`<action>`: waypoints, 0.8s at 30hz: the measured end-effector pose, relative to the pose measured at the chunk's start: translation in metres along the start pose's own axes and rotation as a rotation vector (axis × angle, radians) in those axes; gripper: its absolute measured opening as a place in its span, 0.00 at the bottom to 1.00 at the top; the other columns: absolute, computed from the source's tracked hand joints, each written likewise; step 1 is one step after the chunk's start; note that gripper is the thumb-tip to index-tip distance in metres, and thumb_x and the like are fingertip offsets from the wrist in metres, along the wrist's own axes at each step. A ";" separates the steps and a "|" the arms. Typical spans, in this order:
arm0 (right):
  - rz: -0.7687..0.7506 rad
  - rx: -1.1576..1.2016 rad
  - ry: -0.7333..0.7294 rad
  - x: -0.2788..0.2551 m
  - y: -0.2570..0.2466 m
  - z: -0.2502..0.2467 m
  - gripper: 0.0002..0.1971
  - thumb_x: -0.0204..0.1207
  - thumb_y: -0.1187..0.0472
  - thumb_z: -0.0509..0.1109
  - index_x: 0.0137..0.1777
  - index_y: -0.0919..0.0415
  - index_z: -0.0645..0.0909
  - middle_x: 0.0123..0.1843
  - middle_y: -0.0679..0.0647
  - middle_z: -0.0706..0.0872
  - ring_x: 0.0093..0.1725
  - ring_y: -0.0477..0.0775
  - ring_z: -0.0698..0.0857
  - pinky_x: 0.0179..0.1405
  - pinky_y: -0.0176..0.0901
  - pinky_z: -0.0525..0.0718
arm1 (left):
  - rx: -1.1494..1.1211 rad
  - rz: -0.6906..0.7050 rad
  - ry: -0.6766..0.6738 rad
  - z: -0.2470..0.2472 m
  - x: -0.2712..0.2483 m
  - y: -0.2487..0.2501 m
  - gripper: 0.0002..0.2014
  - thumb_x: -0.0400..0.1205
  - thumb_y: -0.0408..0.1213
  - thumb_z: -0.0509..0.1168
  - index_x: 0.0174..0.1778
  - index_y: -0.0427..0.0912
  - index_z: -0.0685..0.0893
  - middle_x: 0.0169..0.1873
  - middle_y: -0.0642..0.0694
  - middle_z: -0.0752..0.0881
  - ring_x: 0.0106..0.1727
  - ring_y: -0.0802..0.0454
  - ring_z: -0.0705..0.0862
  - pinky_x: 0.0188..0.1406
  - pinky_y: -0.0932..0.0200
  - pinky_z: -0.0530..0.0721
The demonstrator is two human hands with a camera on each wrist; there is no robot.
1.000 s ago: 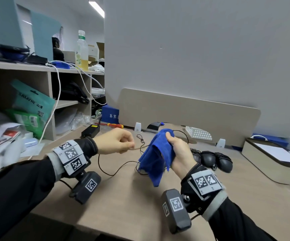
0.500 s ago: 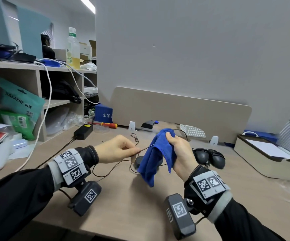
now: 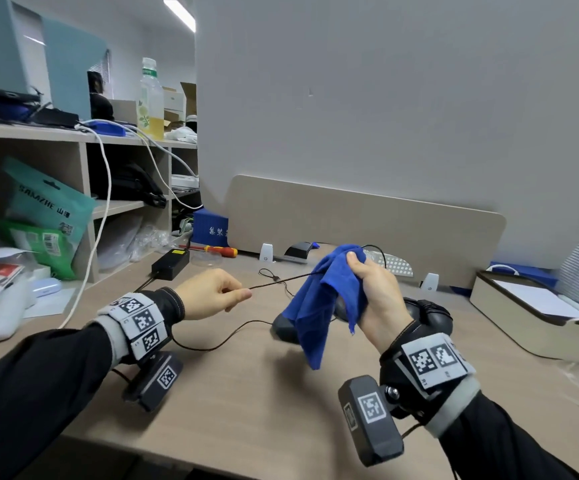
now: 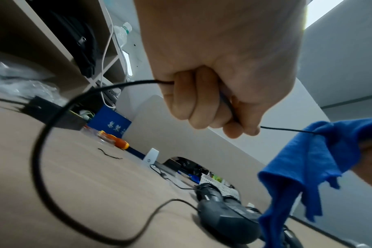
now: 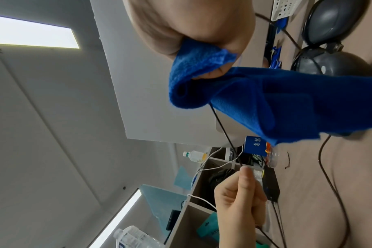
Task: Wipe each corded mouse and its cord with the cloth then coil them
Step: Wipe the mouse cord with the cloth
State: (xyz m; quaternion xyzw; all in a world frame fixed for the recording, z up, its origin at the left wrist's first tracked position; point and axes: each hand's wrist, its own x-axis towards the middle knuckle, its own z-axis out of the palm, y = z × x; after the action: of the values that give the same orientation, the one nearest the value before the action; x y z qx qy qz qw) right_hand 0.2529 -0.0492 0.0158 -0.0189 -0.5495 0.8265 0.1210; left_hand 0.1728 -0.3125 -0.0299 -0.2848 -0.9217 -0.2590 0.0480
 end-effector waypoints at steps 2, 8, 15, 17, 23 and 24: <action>-0.019 -0.015 -0.007 0.000 0.006 0.003 0.08 0.86 0.63 0.65 0.54 0.63 0.86 0.44 0.57 0.91 0.40 0.54 0.90 0.37 0.45 0.87 | 0.033 -0.009 -0.008 0.000 0.000 0.015 0.16 0.87 0.48 0.63 0.35 0.46 0.84 0.32 0.56 0.81 0.32 0.59 0.78 0.37 0.57 0.74; 0.012 -0.062 0.023 0.000 0.027 0.025 0.10 0.87 0.65 0.64 0.57 0.69 0.85 0.46 0.63 0.90 0.39 0.57 0.89 0.33 0.44 0.87 | -0.580 -0.036 -0.069 0.009 0.019 0.094 0.09 0.89 0.34 0.58 0.52 0.33 0.80 0.35 0.38 0.87 0.33 0.45 0.88 0.33 0.58 0.86; 0.003 -0.095 0.021 -0.002 0.025 0.014 0.12 0.87 0.63 0.64 0.59 0.70 0.85 0.52 0.68 0.91 0.45 0.62 0.91 0.39 0.48 0.89 | -0.567 -0.037 0.104 0.030 0.021 0.096 0.14 0.89 0.39 0.61 0.38 0.39 0.82 0.19 0.57 0.76 0.15 0.62 0.66 0.15 0.70 0.63; -0.003 -0.094 -0.024 -0.006 0.023 0.010 0.11 0.87 0.63 0.64 0.59 0.70 0.85 0.49 0.65 0.91 0.43 0.60 0.91 0.38 0.46 0.89 | -0.587 0.056 0.131 0.030 0.016 0.091 0.17 0.88 0.36 0.62 0.32 0.37 0.82 0.16 0.58 0.74 0.15 0.62 0.63 0.16 0.71 0.60; -0.054 -0.087 -0.059 -0.010 0.006 0.007 0.10 0.87 0.64 0.63 0.53 0.66 0.86 0.46 0.61 0.91 0.40 0.57 0.90 0.34 0.43 0.87 | -0.473 0.138 0.117 0.008 -0.001 0.068 0.16 0.87 0.32 0.63 0.36 0.26 0.84 0.16 0.58 0.74 0.19 0.62 0.67 0.23 0.72 0.65; -0.057 -0.071 -0.041 -0.009 0.002 0.007 0.10 0.87 0.64 0.63 0.52 0.65 0.86 0.47 0.63 0.91 0.41 0.59 0.89 0.37 0.46 0.87 | -0.419 0.145 0.134 0.006 -0.003 0.063 0.16 0.87 0.32 0.64 0.34 0.28 0.85 0.18 0.58 0.74 0.21 0.62 0.69 0.25 0.72 0.65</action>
State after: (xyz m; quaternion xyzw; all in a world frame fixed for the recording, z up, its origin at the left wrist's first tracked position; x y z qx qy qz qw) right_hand 0.2603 -0.0582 0.0161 0.0092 -0.5810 0.8030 0.1324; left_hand 0.2107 -0.2667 -0.0070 -0.3362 -0.8196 -0.4590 0.0674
